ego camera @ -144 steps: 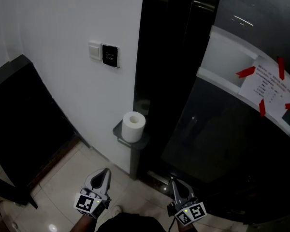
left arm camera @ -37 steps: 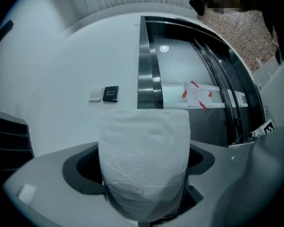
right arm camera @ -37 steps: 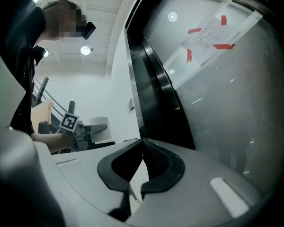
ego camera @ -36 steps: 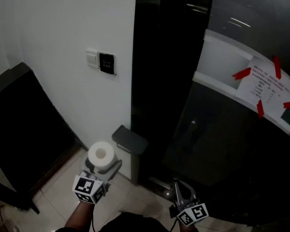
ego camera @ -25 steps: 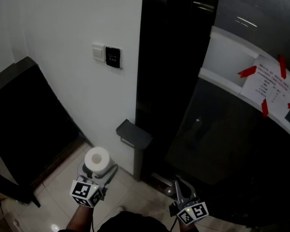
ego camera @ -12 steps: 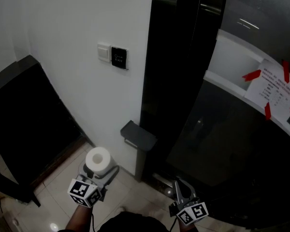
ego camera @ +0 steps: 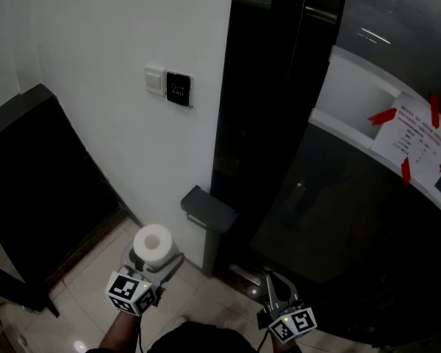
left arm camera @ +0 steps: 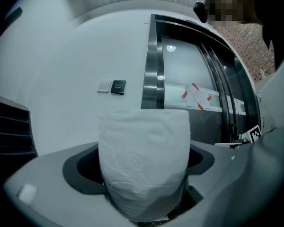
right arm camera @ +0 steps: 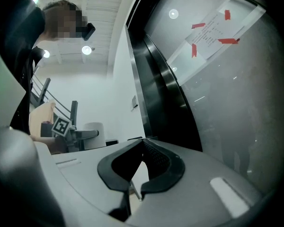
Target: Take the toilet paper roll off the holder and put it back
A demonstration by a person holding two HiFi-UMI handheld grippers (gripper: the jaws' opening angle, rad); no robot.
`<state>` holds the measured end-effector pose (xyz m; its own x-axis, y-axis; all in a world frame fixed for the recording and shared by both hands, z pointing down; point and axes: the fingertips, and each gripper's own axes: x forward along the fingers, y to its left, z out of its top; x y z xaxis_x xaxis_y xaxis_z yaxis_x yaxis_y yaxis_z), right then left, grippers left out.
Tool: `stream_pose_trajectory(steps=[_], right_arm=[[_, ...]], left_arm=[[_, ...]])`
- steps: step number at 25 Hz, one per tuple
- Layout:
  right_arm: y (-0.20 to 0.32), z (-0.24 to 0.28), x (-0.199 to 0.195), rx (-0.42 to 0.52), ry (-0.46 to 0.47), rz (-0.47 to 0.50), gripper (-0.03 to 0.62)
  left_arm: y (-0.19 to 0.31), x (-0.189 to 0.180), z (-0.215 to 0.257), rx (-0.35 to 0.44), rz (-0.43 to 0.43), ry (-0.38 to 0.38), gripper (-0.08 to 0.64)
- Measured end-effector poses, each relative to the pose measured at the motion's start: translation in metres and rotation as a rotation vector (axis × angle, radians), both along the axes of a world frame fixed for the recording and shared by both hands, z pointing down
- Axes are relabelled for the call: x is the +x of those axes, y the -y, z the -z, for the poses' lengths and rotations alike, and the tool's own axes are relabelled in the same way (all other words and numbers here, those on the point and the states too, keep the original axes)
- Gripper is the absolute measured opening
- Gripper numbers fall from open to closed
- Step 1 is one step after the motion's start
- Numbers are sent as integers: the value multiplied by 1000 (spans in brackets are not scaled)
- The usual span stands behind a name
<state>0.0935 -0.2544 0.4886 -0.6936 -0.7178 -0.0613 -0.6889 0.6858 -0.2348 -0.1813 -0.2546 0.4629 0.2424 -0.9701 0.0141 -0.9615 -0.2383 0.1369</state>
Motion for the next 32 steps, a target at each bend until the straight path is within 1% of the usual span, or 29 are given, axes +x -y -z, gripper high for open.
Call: stream_pose_trajectory(steps=[2, 3, 8, 12, 14, 17, 19, 21, 24, 27, 29, 30, 32], right_arm=[[0, -1, 2, -3, 2, -13, 14], [0, -1, 3, -4, 4, -18, 14], [-1, -1, 7, -3, 4, -36, 14], [-3, 1, 17, -1, 3, -65, 14], [-5, 1, 25, -3, 1, -88, 14], [-9, 1, 40, -6, -2, -133, 14], [-12, 1, 49, -7, -4, -163, 14], [-15, 1, 59, -9, -6, -193, 14], [-19, 2, 72, -8, -7, -232, 14], [-21, 5, 80, 2, -11, -260, 14], [-22, 9, 83, 12, -14, -273, 14], [-23, 11, 84, 16, -15, -280, 14], [-25, 12, 88, 19, -15, -295, 14]], left_arm=[[3, 1, -1, -3, -16, -29, 476], [4, 3, -1, -5, -27, -64, 477], [13, 26, 8, -3, -134, -306, 476], [24, 53, 16, 1, -215, -460, 476], [30, 69, 18, -2, -260, -504, 477], [38, 96, 14, -23, -323, -515, 477], [43, 113, 7, -46, -357, -518, 477], [46, 129, -2, -71, -390, -536, 477], [47, 151, -16, -101, -437, -597, 477], [49, 168, -31, -149, -471, -694, 477], [51, 176, -44, -188, -493, -783, 477], [53, 179, -53, -214, -502, -832, 477], [57, 185, -73, -293, -500, -931, 477]])
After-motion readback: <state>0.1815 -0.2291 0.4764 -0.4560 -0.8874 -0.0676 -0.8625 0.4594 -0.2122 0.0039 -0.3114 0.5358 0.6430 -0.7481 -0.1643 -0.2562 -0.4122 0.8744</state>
